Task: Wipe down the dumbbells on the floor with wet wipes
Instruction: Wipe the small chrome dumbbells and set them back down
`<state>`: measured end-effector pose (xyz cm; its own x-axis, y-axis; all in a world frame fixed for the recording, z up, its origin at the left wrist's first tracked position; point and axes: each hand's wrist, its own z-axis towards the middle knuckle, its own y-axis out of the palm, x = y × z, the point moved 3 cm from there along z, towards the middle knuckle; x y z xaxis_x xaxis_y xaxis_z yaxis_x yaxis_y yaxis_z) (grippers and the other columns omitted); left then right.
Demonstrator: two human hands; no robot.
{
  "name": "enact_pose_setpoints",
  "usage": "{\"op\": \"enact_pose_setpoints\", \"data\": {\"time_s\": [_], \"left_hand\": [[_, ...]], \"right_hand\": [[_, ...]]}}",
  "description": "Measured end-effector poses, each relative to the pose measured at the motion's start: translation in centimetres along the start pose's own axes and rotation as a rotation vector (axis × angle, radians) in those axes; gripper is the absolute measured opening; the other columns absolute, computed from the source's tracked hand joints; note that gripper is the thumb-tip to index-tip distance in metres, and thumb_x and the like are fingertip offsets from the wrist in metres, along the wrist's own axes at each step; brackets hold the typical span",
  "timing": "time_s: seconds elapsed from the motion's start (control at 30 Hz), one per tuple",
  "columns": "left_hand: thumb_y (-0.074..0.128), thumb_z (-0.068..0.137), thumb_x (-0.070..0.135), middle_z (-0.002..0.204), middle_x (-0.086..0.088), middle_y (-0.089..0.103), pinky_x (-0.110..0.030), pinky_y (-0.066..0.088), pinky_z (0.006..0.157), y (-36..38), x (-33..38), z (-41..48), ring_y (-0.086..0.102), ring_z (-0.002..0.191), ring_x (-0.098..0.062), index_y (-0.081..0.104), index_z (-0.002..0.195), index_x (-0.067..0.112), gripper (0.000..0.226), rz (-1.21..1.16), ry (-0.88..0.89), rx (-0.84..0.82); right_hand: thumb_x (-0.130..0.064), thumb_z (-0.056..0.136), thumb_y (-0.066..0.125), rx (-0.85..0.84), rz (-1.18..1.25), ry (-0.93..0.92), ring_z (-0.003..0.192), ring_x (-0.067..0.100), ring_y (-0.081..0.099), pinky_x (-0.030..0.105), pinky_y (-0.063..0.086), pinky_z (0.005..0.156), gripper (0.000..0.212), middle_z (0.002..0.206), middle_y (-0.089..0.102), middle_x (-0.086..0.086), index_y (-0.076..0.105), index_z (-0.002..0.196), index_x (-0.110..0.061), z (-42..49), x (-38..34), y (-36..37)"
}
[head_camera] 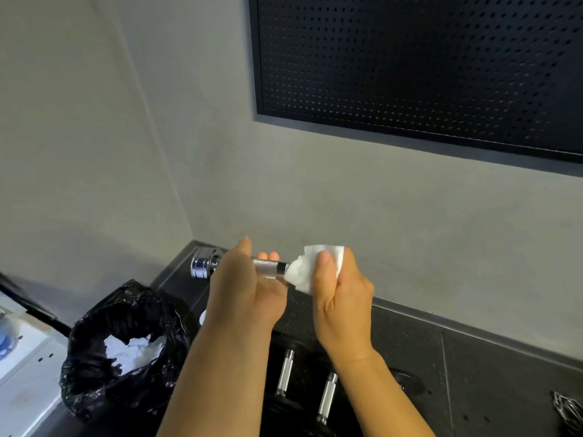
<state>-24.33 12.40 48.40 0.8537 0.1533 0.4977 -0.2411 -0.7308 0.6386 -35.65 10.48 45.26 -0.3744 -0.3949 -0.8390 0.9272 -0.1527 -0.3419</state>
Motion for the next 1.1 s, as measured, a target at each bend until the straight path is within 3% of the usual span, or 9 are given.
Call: {"op": "enact_pose_setpoints", "data": {"time_s": [0.13,0.23,0.33,0.4,0.53,0.7,0.8,0.93,1.1], "left_hand": [[0.05,0.099,0.022,0.094,-0.008,0.045,-0.034,0.044,0.087,-0.5,-0.4,0.2,0.049,0.08,-0.018,0.049,0.109,0.007,0.019,-0.052,-0.084,0.015],[0.053,0.097,0.025,0.083,-0.004,0.045,-0.032,0.048,0.078,-0.6,-1.2,0.4,0.048,0.069,-0.015,0.05,0.089,0.009,0.018,-0.05,-0.063,-0.037],[0.053,0.096,0.036,0.06,0.002,0.036,-0.029,0.044,0.064,-0.1,-1.4,0.3,0.039,0.05,-0.012,0.041,0.072,0.015,0.034,-0.064,0.066,-0.156],[0.052,0.094,0.044,0.052,0.005,0.03,-0.028,0.042,0.058,0.3,-0.9,0.0,0.034,0.044,-0.011,0.035,0.067,0.019,0.041,-0.055,0.167,-0.24],[0.051,0.08,0.061,0.044,0.006,0.018,-0.026,0.035,0.048,1.0,0.6,-0.8,0.021,0.038,-0.013,0.024,0.052,0.024,0.053,0.137,0.305,-0.422],[0.046,0.086,0.059,0.043,0.006,0.02,-0.025,0.035,0.043,1.3,1.2,-1.2,0.023,0.036,-0.012,0.025,0.048,0.023,0.056,0.269,0.396,-0.474],[0.049,0.089,0.058,0.048,0.006,0.023,-0.026,0.043,0.048,0.9,0.9,-0.4,0.028,0.04,-0.013,0.029,0.056,0.022,0.053,0.227,0.361,-0.287],[0.053,0.092,0.049,0.058,0.003,0.036,-0.028,0.049,0.057,0.2,0.3,0.9,0.042,0.045,-0.01,0.041,0.071,0.015,0.042,0.123,0.282,-0.091],[0.055,0.095,0.037,0.09,-0.004,0.046,-0.033,0.051,0.078,-0.8,0.1,1.9,0.048,0.073,-0.014,0.053,0.103,0.01,0.028,0.082,0.012,-0.042]], "right_hand": [[-0.061,0.095,0.022,0.045,-0.08,-0.217,0.06,0.009,0.05,0.021,0.042,0.052,0.059,0.076,0.055,-0.008,0.058,0.089,-0.014,-0.5,1.3,0.1],[-0.053,0.096,0.029,0.065,-0.002,-0.154,0.056,0.007,0.045,0.014,0.034,0.049,0.039,0.065,0.047,-0.015,0.051,0.08,-0.024,-0.2,1.1,-0.1],[-0.045,0.091,0.034,0.005,0.222,0.098,0.05,0.005,0.035,0.017,0.03,0.047,0.034,0.053,0.038,-0.012,0.039,0.061,-0.03,0.0,0.5,0.0],[-0.042,0.089,0.036,-0.077,0.411,0.383,0.052,0.011,0.041,0.024,0.031,0.046,0.04,0.051,0.045,-0.009,0.048,0.054,-0.027,0.0,0.0,0.3],[-0.031,0.095,0.035,-0.406,0.641,0.951,0.032,0.016,0.028,0.014,0.017,0.036,0.039,0.051,0.054,0.012,0.056,0.073,-0.007,-0.3,-0.3,1.0],[-0.032,0.094,0.032,-0.687,0.759,1.132,0.024,0.009,0.019,0.009,0.015,0.027,0.03,0.049,0.046,0.013,0.048,0.086,-0.008,-0.2,-0.1,1.5],[-0.033,0.096,0.031,-0.538,0.655,1.015,0.028,0.014,0.024,0.014,0.018,0.032,0.039,0.047,0.052,0.012,0.052,0.08,-0.004,-0.3,-0.1,1.6],[-0.046,0.093,0.037,-0.217,0.401,0.583,0.059,0.019,0.061,0.034,0.052,0.053,0.047,0.072,0.07,0.012,0.065,0.08,-0.01,-0.5,0.1,1.8],[-0.067,0.09,0.025,-0.099,-0.043,-0.045,0.057,0.01,0.05,0.027,0.04,0.052,0.055,0.071,0.054,-0.007,0.051,0.089,-0.019,-0.5,0.9,1.2]]}}
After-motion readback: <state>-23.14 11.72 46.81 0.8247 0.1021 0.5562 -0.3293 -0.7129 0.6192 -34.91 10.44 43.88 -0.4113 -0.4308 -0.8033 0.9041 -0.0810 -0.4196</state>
